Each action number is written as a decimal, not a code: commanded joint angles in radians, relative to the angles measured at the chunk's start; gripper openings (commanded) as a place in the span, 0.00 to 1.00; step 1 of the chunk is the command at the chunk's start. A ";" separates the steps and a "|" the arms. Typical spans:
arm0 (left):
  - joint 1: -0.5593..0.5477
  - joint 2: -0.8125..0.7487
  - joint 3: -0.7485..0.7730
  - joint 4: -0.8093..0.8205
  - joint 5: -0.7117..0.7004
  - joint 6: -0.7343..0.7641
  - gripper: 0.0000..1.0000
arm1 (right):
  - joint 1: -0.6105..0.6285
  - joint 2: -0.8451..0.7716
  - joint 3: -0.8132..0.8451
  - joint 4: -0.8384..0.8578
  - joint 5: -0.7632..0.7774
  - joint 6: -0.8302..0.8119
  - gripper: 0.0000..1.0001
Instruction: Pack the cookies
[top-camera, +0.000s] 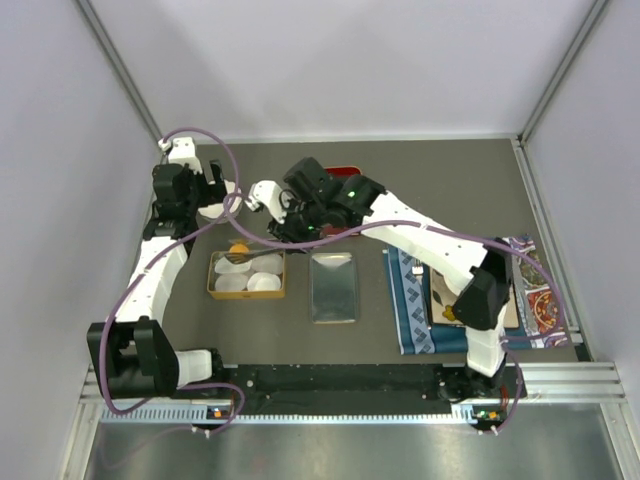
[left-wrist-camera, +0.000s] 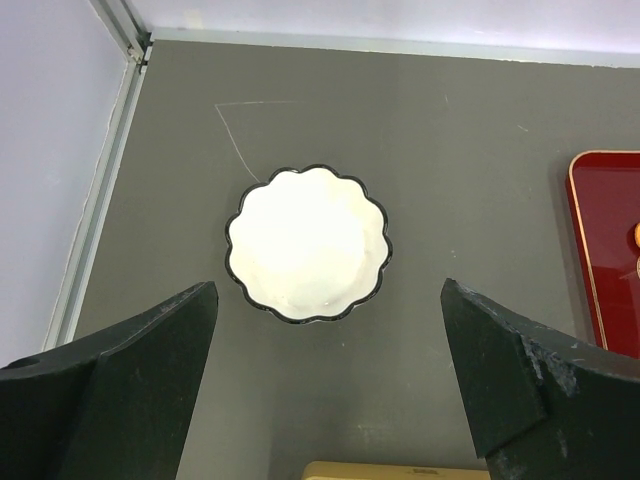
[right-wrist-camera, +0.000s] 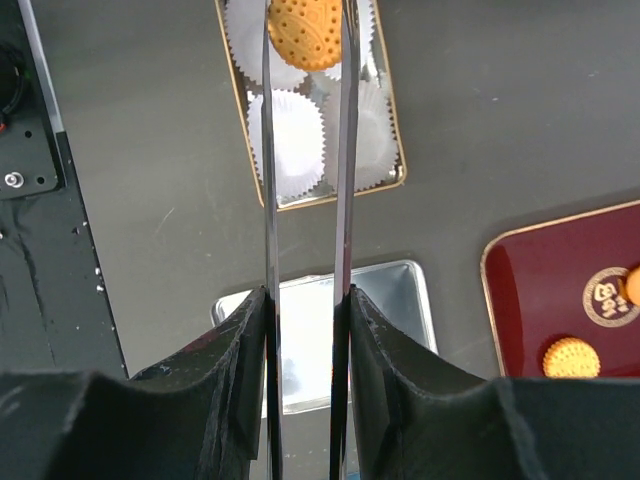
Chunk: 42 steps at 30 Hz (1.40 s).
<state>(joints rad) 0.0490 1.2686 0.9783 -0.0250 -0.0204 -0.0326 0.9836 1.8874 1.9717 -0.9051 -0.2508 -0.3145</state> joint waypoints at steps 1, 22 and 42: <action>0.005 0.006 0.042 0.030 -0.004 -0.018 0.99 | 0.032 0.042 0.061 0.034 -0.028 -0.011 0.13; 0.008 0.000 0.016 0.039 0.004 -0.012 0.99 | 0.078 0.165 0.099 0.072 -0.030 -0.005 0.13; 0.011 -0.006 -0.006 0.050 0.007 -0.006 0.99 | 0.101 0.193 0.104 0.080 -0.018 -0.014 0.17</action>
<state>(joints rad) 0.0521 1.2728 0.9779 -0.0257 -0.0196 -0.0391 1.0637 2.0731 2.0125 -0.8627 -0.2600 -0.3145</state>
